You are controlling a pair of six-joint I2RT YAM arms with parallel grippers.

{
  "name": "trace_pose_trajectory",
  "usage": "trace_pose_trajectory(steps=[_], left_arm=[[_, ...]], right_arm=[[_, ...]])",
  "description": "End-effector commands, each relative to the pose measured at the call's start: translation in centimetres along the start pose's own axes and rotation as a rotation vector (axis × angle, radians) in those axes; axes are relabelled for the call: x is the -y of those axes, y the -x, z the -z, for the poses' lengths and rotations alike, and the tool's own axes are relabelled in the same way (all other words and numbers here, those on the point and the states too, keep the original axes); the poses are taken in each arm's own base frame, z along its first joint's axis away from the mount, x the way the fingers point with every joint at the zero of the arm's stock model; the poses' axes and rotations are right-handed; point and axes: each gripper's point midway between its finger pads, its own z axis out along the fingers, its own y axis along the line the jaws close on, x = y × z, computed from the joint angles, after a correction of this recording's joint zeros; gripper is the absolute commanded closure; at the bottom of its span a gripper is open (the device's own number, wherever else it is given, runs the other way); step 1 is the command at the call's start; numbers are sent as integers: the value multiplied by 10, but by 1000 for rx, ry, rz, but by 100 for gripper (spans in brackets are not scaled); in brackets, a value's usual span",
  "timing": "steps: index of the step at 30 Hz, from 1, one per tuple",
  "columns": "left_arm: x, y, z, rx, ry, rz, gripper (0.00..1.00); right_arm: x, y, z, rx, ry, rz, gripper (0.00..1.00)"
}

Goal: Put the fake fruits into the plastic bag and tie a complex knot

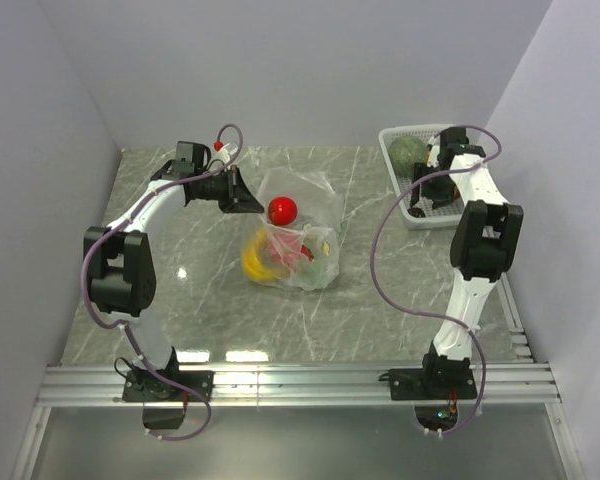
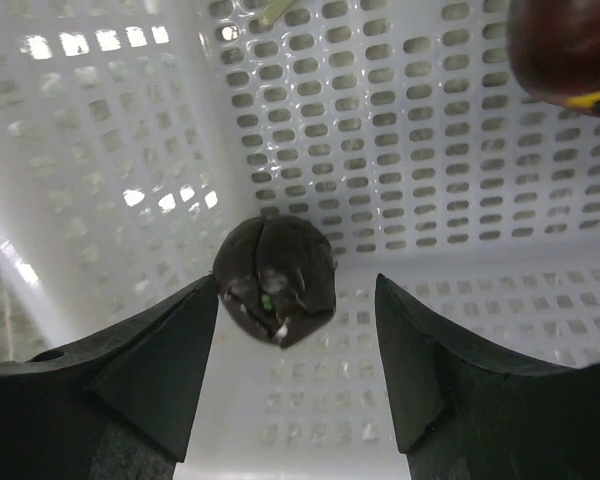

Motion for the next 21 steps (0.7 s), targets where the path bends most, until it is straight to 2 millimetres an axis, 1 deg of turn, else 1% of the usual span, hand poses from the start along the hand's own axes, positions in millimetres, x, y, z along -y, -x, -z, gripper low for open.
trace_pose_trajectory(steps=[1,2,5,7,9,11,12,14,15,16,18,19,21], left_arm=[[9,10,1,20,-17,-48,100],[8,10,1,20,-18,-48,100],[7,10,-1,20,-25,-36,99],[7,12,-2,20,-29,-31,100],[7,13,-2,19,-27,-33,100],[8,14,-2,17,-26,-34,99],[8,14,-1,21,-24,-37,100],[8,13,-1,19,-23,-37,100],[8,13,-1,21,-24,-38,100],[7,13,-1,20,-24,-35,100],[7,12,-1,19,-23,-34,100],[8,12,-1,19,-23,-37,100],[9,12,0,22,-23,-39,100]], right_arm=[[4,-1,-20,-6,-49,5,29],[7,-5,-28,-23,-62,2,29],[13,-10,-42,-54,-89,-4,28],[13,-14,-51,-79,-86,-12,28],[12,-13,-53,-78,-80,-14,29],[12,-11,-51,-72,-77,-16,33],[9,-9,-48,-66,-69,-15,39],[7,-1,-37,-37,-63,-13,47],[7,2,-32,-24,-61,-11,53],[6,9,-20,6,-60,-7,57],[4,18,-4,46,-55,5,63],[2,26,15,87,-51,9,64],[-4,38,39,142,-28,27,64]])
